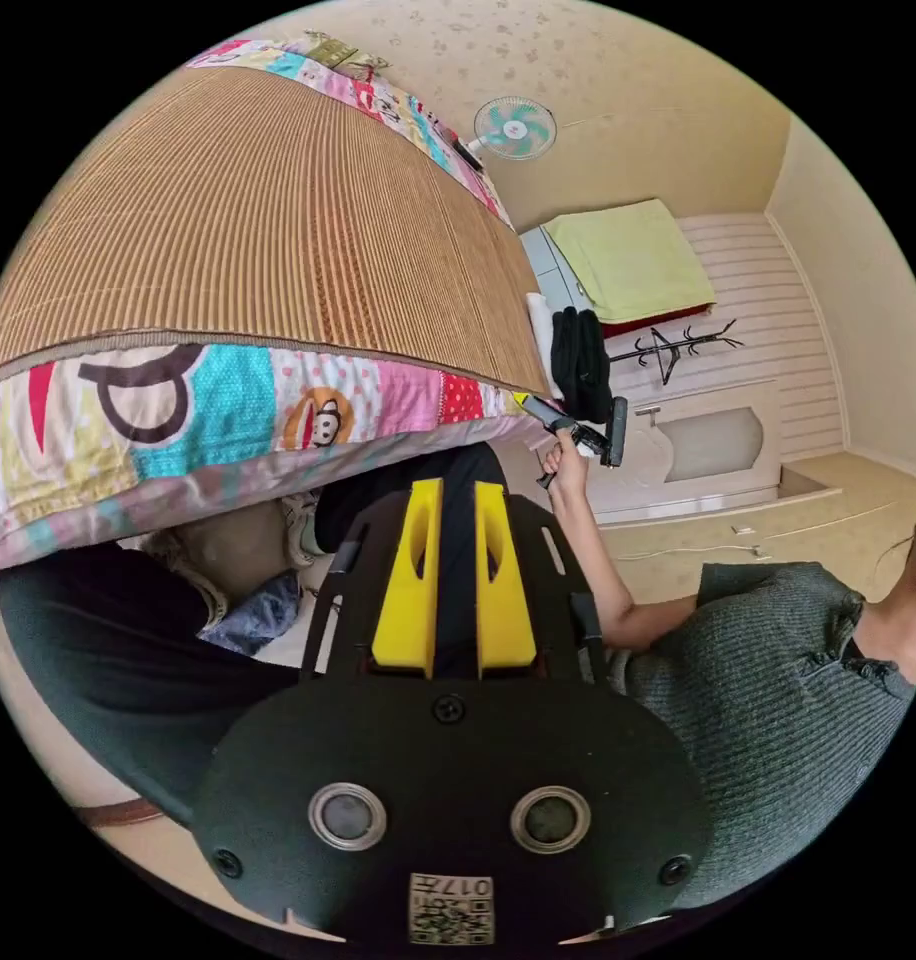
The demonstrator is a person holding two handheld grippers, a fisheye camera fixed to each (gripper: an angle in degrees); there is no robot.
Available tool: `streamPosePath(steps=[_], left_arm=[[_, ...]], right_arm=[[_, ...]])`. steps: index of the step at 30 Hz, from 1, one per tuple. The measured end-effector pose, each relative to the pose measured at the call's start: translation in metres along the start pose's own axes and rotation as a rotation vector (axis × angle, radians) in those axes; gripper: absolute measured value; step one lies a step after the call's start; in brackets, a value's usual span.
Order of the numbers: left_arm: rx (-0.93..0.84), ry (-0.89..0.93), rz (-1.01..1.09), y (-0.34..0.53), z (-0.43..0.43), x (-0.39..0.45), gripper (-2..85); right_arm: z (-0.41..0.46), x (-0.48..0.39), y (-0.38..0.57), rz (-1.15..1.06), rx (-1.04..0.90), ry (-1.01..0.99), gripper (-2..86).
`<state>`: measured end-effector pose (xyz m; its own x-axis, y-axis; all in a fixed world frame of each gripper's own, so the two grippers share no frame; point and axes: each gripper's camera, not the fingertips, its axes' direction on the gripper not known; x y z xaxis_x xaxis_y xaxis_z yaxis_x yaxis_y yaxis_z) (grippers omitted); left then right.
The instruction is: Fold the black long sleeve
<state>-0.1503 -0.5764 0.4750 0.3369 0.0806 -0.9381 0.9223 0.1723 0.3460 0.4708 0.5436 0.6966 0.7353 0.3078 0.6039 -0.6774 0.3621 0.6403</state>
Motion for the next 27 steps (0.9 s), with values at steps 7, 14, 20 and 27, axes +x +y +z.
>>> streamPosePath(steps=[7,14,20,27], left_arm=[[0.308,-0.369,-0.126,0.026,-0.106,-0.034,8.1],[0.685,-0.705,-0.249,-0.045,-0.26,-0.061,13.4],[0.572,-0.737,-0.539,-0.111,-0.257,-0.124,6.5],[0.895,-0.218,-0.021,-0.038,-0.246,-0.006,3.7]], right_arm=[[0.123,-0.133,0.001,-0.185,-0.131,0.519,0.5],[0.152,-0.113,-0.018,-0.036,-0.214,0.359,0.5],[0.176,-0.1,-0.026,-0.019,-0.31,0.31,0.4],[0.155,-0.11,-0.01,-0.063,-0.132,0.222,0.5]])
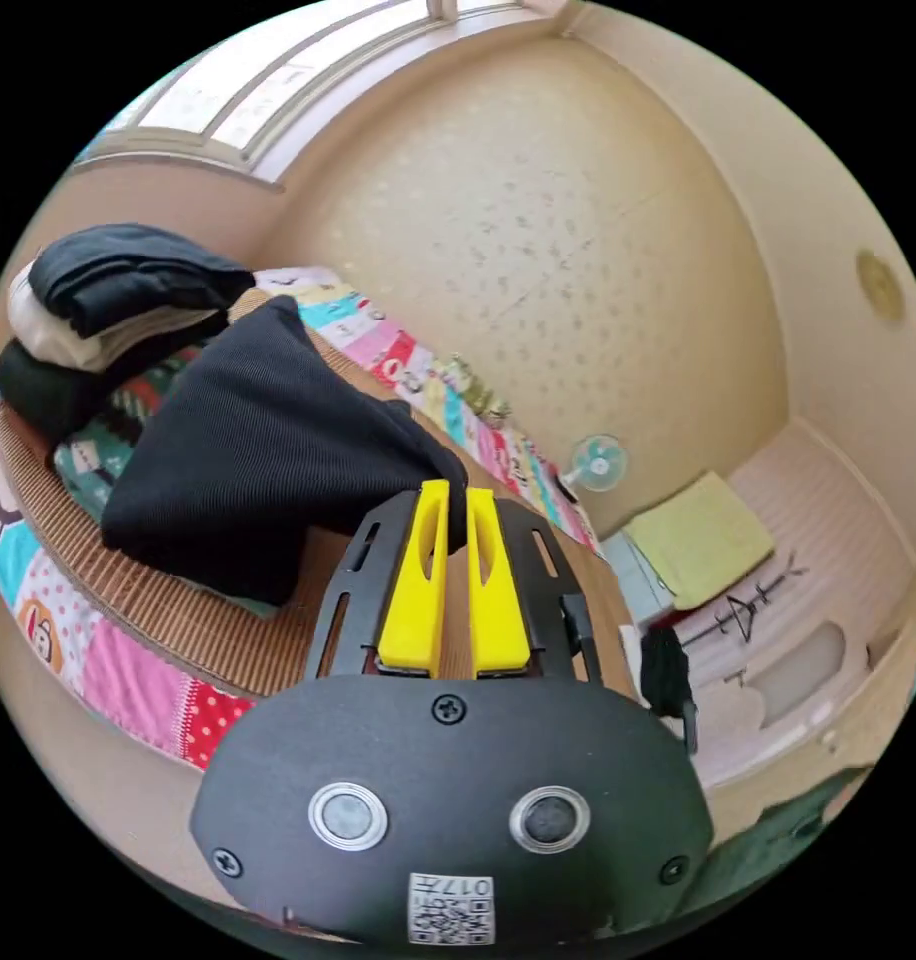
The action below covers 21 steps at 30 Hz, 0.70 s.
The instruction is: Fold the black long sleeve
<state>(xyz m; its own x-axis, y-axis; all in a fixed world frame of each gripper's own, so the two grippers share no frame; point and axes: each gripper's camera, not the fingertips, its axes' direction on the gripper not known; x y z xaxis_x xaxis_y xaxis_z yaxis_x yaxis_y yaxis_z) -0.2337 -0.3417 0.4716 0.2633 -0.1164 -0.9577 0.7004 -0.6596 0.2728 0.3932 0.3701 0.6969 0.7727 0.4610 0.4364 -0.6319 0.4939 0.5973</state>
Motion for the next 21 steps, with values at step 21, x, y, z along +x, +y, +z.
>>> streamPosePath(steps=[21], left_arm=[[-0.747,0.085,0.136,0.153,0.081,0.064,8.0]], right_arm=[[0.093,-0.025,0.005,-0.293,0.098,-0.634,7.7]])
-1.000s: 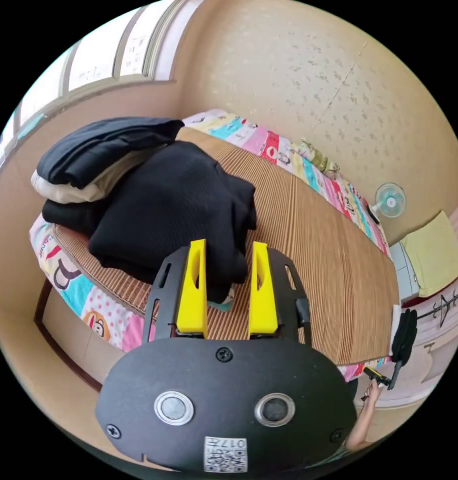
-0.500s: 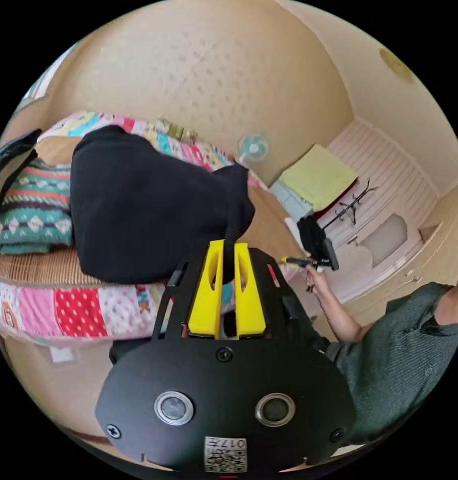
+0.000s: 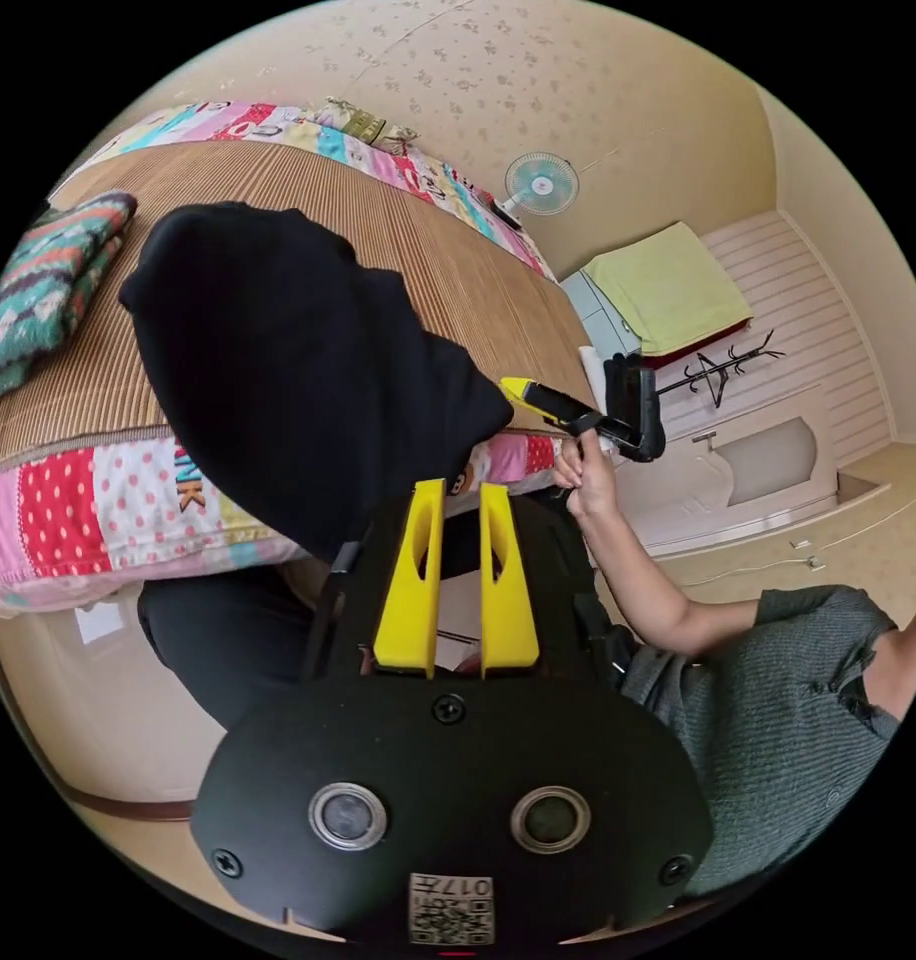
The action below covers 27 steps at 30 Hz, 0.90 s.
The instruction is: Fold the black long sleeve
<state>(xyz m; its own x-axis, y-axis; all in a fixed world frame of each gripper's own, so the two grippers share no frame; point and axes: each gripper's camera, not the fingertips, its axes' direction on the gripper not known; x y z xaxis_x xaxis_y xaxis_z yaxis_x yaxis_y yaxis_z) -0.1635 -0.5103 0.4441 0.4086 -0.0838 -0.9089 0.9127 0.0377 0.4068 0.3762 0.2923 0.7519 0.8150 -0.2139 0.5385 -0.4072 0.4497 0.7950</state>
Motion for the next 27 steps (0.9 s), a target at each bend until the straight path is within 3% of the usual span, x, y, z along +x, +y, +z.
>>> streamPosePath(steps=[4,9,11,14,17,22,24,27], left_arm=[[0.005,0.008,-0.004,-0.038,0.001,0.002,16.2],[0.042,-0.084,-0.028,-0.075,0.0,-0.011,17.9],[0.014,-0.145,-0.066,-0.082,0.011,-0.024,16.3],[0.035,-0.135,-0.116,-0.075,0.012,-0.052,5.5],[0.182,0.176,0.005,-0.051,-0.017,-0.071,4.1],[0.503,0.681,0.548,0.0,-0.109,-0.075,3.8],[0.623,0.906,0.858,0.024,-0.159,-0.073,3.7],[0.682,1.118,1.158,0.038,-0.201,-0.07,3.6]], right_arm=[[0.022,-0.014,0.007,-0.06,-0.06,-0.05,3.3],[0.031,-0.047,0.034,-0.233,-0.079,-0.212,2.5],[0.036,-0.057,0.044,-0.297,-0.115,-0.23,2.4],[0.041,-0.061,0.061,-0.348,-0.151,-0.129,2.2],[0.011,-0.04,0.073,-0.347,-0.088,-0.234,2.2],[-0.078,0.02,0.09,-0.331,0.133,-0.602,1.5],[-0.099,0.034,0.096,-0.337,0.188,-0.617,1.6],[-0.111,0.038,0.102,-0.352,0.198,-0.517,3.1]])
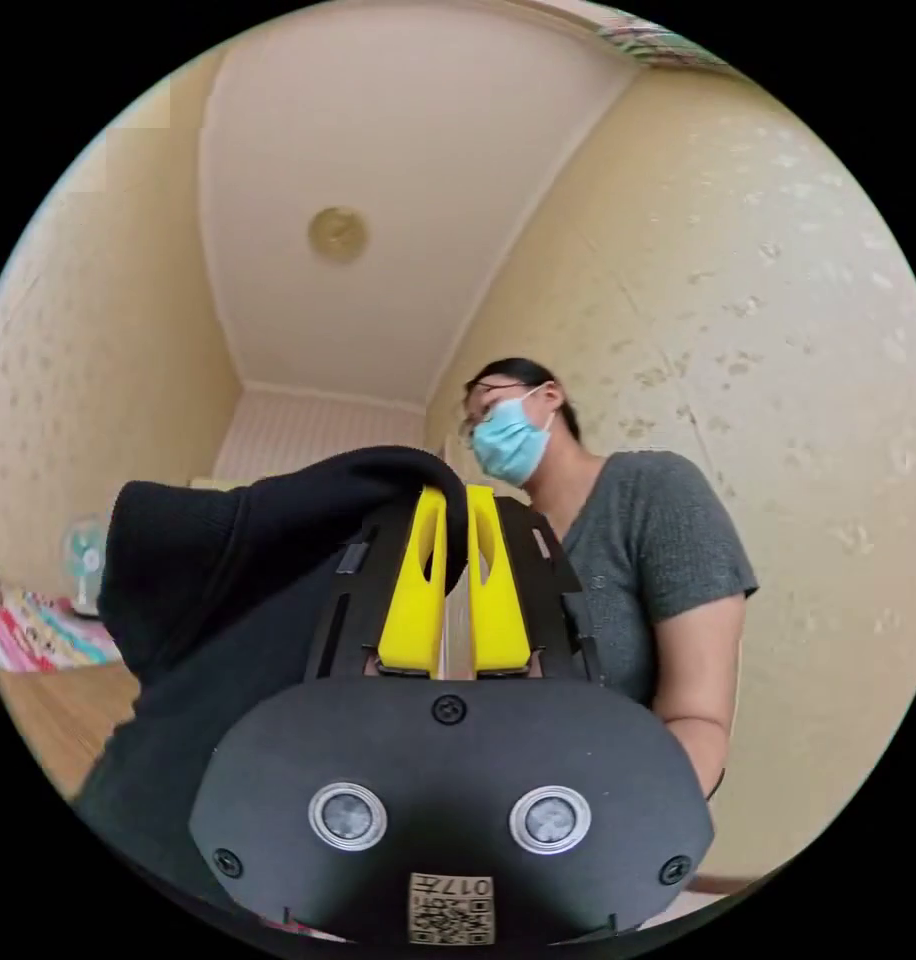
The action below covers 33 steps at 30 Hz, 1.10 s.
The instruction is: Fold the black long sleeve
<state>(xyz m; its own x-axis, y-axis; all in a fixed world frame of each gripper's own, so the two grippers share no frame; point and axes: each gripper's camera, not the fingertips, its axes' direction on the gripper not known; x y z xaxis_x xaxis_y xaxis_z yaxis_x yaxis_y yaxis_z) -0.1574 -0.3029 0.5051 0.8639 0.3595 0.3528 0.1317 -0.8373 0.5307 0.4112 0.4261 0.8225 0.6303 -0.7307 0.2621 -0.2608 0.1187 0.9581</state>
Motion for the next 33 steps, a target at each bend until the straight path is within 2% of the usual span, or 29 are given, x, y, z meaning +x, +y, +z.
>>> streamPosePath(steps=[3,7,11,17,23,25,33], left_arm=[[0.089,0.216,0.131,-0.016,-0.001,0.005,3.6],[0.222,0.337,0.132,-0.015,-0.001,-0.006,3.6],[0.364,0.397,0.078,0.002,-0.002,-0.016,3.5],[0.501,0.521,0.088,0.019,-0.01,-0.01,3.6],[0.519,0.556,0.135,0.009,-0.013,0.005,3.5],[0.512,0.568,0.146,0.005,-0.012,0.008,3.6],[0.544,0.589,0.124,0.012,-0.004,0.002,3.6]], right_arm=[[0.006,-0.009,0.008,-0.058,-0.004,0.02,8.3],[0.048,-0.017,0.025,-0.117,-0.098,-0.043,14.9],[0.096,-0.028,0.045,-0.172,-0.196,-0.196,15.9],[0.137,-0.041,0.064,-0.168,-0.221,0.009,8.9],[0.169,-0.067,0.077,-0.223,-0.232,0.166,14.5],[0.193,-0.082,0.084,-0.227,-0.263,0.318,15.5],[0.266,-0.11,0.092,-0.257,-0.356,0.358,7.4]])
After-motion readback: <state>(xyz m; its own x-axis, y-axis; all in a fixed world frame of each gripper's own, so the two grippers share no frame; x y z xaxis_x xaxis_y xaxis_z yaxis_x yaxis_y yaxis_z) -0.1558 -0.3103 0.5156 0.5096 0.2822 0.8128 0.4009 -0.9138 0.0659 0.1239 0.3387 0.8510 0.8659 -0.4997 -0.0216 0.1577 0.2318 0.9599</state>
